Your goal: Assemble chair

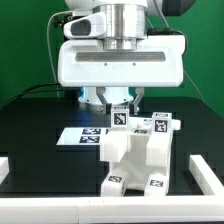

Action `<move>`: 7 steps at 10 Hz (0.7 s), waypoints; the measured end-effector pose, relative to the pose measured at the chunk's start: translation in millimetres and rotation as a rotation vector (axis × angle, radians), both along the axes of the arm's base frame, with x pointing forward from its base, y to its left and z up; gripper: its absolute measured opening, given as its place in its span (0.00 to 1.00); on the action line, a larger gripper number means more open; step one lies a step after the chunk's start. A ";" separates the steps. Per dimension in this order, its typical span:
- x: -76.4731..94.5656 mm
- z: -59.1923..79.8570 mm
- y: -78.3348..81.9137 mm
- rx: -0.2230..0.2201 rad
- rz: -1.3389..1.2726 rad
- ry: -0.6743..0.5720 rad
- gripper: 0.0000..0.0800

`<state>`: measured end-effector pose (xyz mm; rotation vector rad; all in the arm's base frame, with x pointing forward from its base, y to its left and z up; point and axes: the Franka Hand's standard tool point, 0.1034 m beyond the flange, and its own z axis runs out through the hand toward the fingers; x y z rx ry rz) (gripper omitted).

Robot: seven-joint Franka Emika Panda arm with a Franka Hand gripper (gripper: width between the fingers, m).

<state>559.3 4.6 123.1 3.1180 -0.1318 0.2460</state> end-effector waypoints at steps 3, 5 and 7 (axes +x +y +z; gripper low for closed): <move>4.9 -1.4 -0.6 -0.009 0.002 -0.017 0.36; 8.6 -1.3 -2.2 -0.012 0.001 -0.020 0.36; 8.6 -1.4 -2.4 -0.012 0.001 -0.020 0.45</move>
Offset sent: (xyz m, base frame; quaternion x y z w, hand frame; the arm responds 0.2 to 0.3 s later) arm 0.0123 -0.0036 -0.0054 -0.0067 0.0090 -0.0029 0.9999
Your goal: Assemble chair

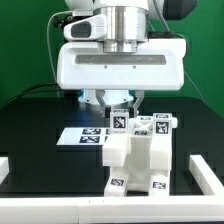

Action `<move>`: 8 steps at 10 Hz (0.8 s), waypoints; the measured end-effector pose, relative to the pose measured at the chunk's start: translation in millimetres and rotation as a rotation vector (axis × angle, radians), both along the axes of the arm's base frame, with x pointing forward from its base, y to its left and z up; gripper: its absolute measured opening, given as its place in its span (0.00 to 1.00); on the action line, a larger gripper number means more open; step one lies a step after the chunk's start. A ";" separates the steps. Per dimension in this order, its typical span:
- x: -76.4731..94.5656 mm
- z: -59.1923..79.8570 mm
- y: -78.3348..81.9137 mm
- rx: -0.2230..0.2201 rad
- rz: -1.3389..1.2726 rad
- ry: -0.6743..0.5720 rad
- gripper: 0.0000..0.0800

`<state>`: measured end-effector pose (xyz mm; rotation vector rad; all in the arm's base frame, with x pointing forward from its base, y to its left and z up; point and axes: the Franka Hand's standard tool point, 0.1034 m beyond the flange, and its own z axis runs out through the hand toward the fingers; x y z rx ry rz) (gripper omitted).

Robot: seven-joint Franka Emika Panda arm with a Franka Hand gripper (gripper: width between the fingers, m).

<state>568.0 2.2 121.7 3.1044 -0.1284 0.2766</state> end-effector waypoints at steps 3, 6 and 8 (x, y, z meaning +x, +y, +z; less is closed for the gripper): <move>0.0 0.0 0.0 0.000 0.000 0.000 0.67; 0.0 0.0 0.0 0.000 0.000 0.000 0.80; -2.6 -0.5 0.2 0.007 -0.002 0.023 0.81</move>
Offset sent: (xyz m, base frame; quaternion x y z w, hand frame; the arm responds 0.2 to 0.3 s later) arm 0.0000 0.0000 0.0000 0.0000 0.0000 0.0000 1.0000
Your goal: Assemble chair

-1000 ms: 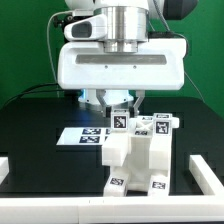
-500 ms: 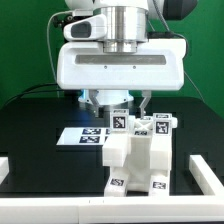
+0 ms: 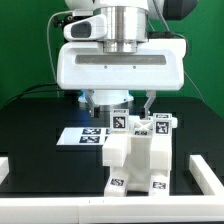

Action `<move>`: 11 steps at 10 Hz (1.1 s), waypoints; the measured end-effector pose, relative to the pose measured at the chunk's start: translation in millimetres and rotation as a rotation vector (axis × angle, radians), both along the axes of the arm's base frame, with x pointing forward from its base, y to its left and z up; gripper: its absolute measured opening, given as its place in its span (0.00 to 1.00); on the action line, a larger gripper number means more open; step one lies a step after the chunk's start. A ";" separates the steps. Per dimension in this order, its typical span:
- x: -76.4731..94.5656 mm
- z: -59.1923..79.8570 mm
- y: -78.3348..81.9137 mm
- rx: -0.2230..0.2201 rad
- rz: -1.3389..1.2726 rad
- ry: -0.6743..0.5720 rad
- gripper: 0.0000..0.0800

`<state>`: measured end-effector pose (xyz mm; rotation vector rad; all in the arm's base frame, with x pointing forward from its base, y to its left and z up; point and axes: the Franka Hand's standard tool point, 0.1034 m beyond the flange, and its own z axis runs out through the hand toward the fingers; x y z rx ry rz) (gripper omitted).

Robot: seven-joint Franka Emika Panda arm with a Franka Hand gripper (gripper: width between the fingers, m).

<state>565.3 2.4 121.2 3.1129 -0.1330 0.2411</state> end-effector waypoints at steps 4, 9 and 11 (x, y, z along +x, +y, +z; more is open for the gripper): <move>2.0 5.7 -6.8 0.031 -0.024 0.075 0.81; 2.7 1.0 -6.6 0.021 -0.021 0.055 0.50; 2.7 1.0 -6.6 0.021 -0.021 0.055 0.35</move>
Offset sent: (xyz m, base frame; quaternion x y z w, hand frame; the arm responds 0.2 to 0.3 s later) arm 0.0053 0.0057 -0.0007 0.0554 -0.0284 0.0287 0.9976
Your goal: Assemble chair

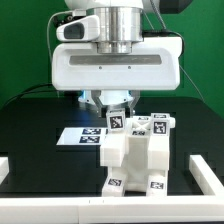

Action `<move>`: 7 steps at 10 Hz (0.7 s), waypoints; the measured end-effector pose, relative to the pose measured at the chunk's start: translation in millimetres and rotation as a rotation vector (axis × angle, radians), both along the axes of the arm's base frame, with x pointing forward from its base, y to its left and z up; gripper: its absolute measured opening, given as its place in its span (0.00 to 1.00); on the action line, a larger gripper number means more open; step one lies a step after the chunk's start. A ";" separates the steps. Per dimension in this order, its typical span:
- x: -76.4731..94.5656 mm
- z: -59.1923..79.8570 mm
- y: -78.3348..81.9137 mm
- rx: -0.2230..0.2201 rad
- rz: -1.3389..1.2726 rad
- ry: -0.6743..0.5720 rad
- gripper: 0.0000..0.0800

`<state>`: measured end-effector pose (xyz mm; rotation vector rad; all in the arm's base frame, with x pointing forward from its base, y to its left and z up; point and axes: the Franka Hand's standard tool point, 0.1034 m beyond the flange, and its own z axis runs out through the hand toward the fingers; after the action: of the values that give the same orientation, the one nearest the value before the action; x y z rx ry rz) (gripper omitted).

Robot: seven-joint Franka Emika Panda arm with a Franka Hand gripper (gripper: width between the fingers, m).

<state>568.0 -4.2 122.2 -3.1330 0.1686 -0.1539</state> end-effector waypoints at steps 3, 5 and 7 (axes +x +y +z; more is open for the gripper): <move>0.0 0.0 0.0 0.002 -0.021 0.000 0.35; 0.0 -0.1 0.6 0.017 -0.147 -0.001 0.35; 0.0 -0.2 0.8 0.026 -0.232 -0.001 0.35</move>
Offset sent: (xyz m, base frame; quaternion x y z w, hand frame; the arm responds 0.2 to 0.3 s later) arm 0.0000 0.0000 0.0000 0.0000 0.0000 0.0000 1.0000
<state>568.0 -3.4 122.0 -3.0781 0.5299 -0.1518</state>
